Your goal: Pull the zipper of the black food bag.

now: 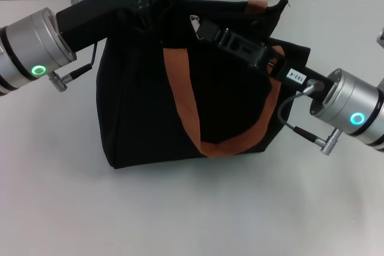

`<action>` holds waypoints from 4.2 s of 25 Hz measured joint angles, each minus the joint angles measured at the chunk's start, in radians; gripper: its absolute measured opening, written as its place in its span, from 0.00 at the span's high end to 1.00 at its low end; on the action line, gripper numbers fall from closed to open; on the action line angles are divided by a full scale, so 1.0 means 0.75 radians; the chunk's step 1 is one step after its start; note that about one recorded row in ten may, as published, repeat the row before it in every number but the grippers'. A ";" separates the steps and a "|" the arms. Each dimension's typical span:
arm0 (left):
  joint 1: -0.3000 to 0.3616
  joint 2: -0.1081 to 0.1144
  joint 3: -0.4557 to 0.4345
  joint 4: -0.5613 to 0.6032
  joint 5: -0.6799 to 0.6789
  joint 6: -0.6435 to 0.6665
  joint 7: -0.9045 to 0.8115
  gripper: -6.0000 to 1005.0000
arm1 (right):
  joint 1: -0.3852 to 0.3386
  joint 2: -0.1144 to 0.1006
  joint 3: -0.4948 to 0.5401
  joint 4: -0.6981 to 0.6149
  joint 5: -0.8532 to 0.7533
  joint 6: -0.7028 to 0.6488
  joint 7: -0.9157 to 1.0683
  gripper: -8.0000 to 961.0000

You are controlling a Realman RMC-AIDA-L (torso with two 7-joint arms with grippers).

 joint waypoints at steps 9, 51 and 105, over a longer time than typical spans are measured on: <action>-0.001 0.000 0.001 -0.001 -0.002 -0.001 0.006 0.97 | 0.009 0.003 -0.026 -0.035 -0.001 0.001 0.120 0.67; -0.003 -0.002 0.001 -0.013 -0.018 -0.001 0.016 0.97 | 0.060 0.007 -0.066 -0.025 0.005 0.042 0.061 0.82; 0.017 -0.002 0.001 -0.019 -0.071 0.005 0.047 0.97 | -0.007 -0.001 0.010 -0.140 0.003 -0.020 -0.088 0.78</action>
